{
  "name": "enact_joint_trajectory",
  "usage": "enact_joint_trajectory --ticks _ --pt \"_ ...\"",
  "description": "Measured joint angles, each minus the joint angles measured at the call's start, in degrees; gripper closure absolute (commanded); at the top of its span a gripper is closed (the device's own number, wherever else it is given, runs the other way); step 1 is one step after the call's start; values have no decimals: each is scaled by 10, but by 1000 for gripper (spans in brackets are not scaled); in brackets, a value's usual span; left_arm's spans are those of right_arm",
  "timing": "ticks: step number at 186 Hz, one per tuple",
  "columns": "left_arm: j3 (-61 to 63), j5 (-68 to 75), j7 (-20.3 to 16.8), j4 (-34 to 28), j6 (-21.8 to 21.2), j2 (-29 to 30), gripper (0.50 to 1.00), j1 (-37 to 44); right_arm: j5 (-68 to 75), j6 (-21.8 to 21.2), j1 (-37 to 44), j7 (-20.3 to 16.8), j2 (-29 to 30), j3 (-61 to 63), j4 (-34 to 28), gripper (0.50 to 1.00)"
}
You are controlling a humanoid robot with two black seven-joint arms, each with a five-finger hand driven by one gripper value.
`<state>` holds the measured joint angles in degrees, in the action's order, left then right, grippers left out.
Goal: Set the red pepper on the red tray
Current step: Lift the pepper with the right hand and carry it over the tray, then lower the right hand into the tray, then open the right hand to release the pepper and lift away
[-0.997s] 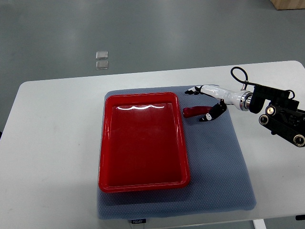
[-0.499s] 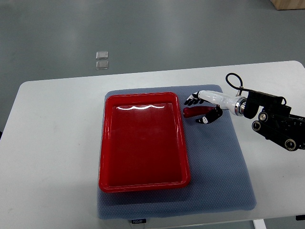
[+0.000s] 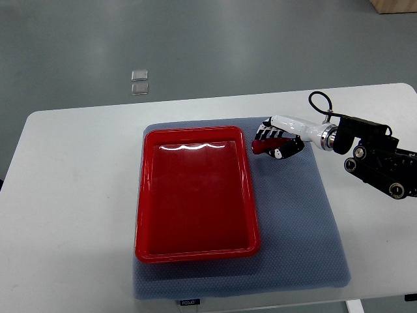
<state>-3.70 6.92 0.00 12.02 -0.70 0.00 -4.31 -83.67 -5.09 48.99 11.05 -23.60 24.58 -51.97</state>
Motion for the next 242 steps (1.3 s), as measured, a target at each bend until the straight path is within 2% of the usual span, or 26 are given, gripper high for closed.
enact_joint_trajectory --ticks 31,63,93,146,210,224,232,235,242 --pt "0 0 0 0 0 0 500 0 24 -28 35 -1 -46 7 -50 1000" --pt "0 0 0 2 0 0 500 0 41 -36 55 -4 -35 6 -73 1000" --pt "0 0 0 1 0 0 500 0 43 -36 67 -4 34 2 -62 1000" --pt "0 0 0 3 0 0 500 1 33 -29 72 -2 168 -35 5 1000" --pt "1 0 0 3 0 0 500 1 32 -10 44 0 215 -81 19 1000" --pt "1 0 0 3 0 0 500 1 32 -9 41 1 217 -82 21 930" --pt "0 0 0 3 0 0 500 1 31 -9 41 2 218 -81 21 848" --pt "0 0 0 3 0 0 500 1 32 -9 40 2 218 -81 21 800" --pt "0 0 0 3 0 0 500 1 32 -9 40 2 218 -80 21 744"
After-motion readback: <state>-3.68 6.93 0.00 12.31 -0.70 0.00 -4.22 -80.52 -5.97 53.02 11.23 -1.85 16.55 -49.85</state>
